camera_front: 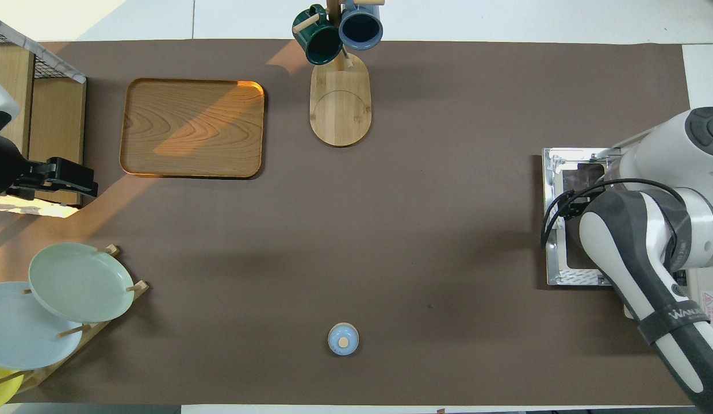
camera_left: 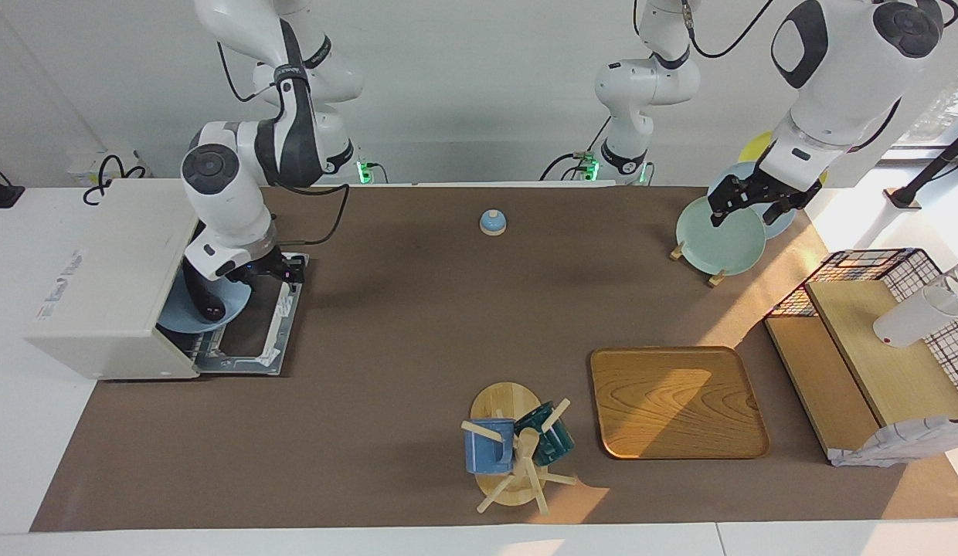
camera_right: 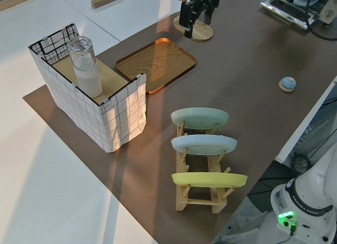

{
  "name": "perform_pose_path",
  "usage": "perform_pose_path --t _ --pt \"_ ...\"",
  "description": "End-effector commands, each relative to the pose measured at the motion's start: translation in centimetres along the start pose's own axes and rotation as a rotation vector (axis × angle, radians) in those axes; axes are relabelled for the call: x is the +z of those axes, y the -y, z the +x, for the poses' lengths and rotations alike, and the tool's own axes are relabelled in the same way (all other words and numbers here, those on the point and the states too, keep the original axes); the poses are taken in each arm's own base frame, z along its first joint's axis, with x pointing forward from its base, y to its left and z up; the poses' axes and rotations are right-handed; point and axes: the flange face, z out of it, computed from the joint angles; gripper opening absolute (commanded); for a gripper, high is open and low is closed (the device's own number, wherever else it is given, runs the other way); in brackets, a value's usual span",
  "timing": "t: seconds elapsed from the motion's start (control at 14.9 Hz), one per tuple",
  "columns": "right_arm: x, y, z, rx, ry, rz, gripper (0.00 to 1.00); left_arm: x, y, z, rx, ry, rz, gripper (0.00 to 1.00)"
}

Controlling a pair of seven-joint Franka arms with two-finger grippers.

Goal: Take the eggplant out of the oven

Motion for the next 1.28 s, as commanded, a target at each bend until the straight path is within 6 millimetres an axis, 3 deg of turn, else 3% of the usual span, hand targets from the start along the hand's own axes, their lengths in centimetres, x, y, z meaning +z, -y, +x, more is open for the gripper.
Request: perform_pose_path --t 0.0,0.07,0.13,0.34,0.47,0.67,0.74,0.94,1.01,1.08,1.21 --pt "1.2 -0.8 -1.6 -0.074 -0.016 -0.007 0.67 -0.5 0.0 -0.3 0.002 -0.016 0.012 0.89" --pt "1.4 -1.0 -1.7 -0.079 -0.020 -0.006 0.64 -0.6 0.0 -0.3 0.002 -0.018 0.012 0.39" --pt "1.7 -0.9 -1.9 -0.084 -0.022 -0.007 0.60 -0.5 0.0 -0.3 0.001 -0.016 0.012 0.01" --pt "2.2 -1.2 -2.2 -0.169 -0.038 -0.069 0.00 -0.6 0.2 -0.2 -0.005 -0.019 0.012 0.00" --pt "2.5 -2.0 -2.3 -0.201 -0.039 -0.068 0.00 -0.6 0.3 -0.2 -0.007 -0.021 0.012 0.00" --pt "2.7 -1.2 -2.4 -0.235 -0.051 -0.071 0.00 -0.6 0.4 -0.2 -0.007 -0.021 0.012 0.00" --pt "2.1 0.2 -2.1 -0.253 -0.060 -0.076 0.00 -0.6 0.4 -0.2 -0.005 -0.021 0.012 0.00" --pt "-0.6 8.4 -1.7 -0.285 -0.067 -0.103 0.00 -0.6 0.3 -0.2 0.001 -0.019 0.010 0.00" --pt "-1.4 12.1 -1.9 -0.284 -0.080 -0.112 0.00 -0.6 0.3 -0.2 0.005 -0.019 0.010 0.25" --pt "-2.0 15.9 -2.6 -0.288 -0.093 -0.120 0.00 -0.6 0.2 -0.2 0.008 -0.021 0.010 0.99" --pt "-3.5 21.7 -2.7 -0.217 -0.101 -0.124 0.00 -0.7 0.0 -0.1 0.011 -0.024 0.010 1.00"
